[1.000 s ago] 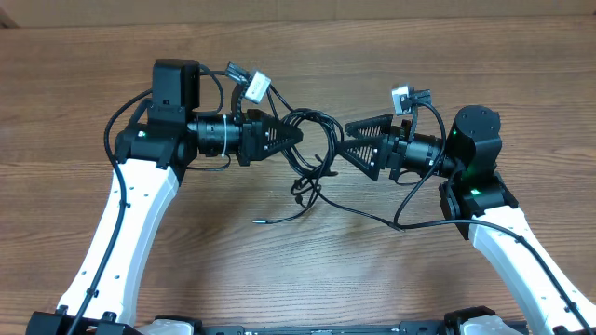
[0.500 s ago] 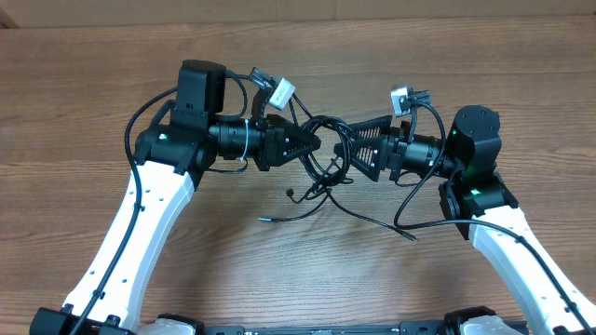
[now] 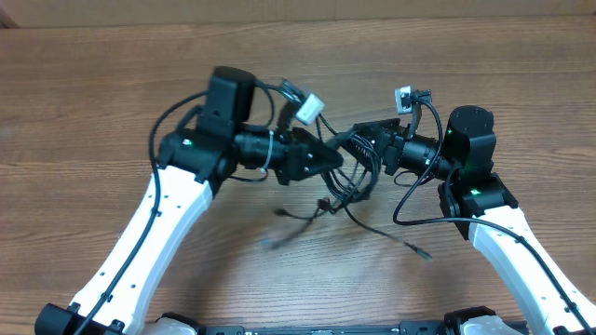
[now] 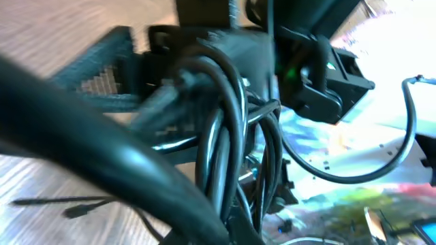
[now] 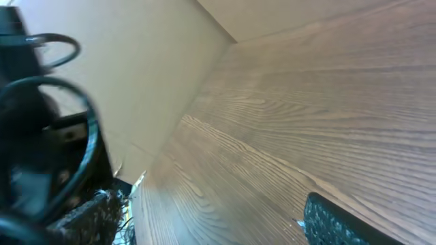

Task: Untangle cables
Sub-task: 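Open the right gripper and pull it rightward, leaving bundle in left gripper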

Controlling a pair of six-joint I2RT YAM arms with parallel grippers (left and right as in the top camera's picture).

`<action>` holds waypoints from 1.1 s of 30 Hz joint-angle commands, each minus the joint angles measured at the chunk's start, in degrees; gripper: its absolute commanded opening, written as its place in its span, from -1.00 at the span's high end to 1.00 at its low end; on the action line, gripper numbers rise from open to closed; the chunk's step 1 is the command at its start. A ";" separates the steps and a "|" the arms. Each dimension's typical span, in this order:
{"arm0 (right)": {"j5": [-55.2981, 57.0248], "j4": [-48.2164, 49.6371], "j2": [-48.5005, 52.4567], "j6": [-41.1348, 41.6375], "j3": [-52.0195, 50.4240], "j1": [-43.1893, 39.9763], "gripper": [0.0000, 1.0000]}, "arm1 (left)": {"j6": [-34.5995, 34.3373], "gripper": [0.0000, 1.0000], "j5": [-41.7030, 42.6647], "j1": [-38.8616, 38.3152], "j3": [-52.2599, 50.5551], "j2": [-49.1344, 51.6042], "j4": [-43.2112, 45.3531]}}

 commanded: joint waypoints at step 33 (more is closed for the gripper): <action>30.86 -32.59 -0.46 0.00 0.46 -17.66 -0.93 | 1.84 0.92 10.84 4.00 0.35 -0.44 -5.95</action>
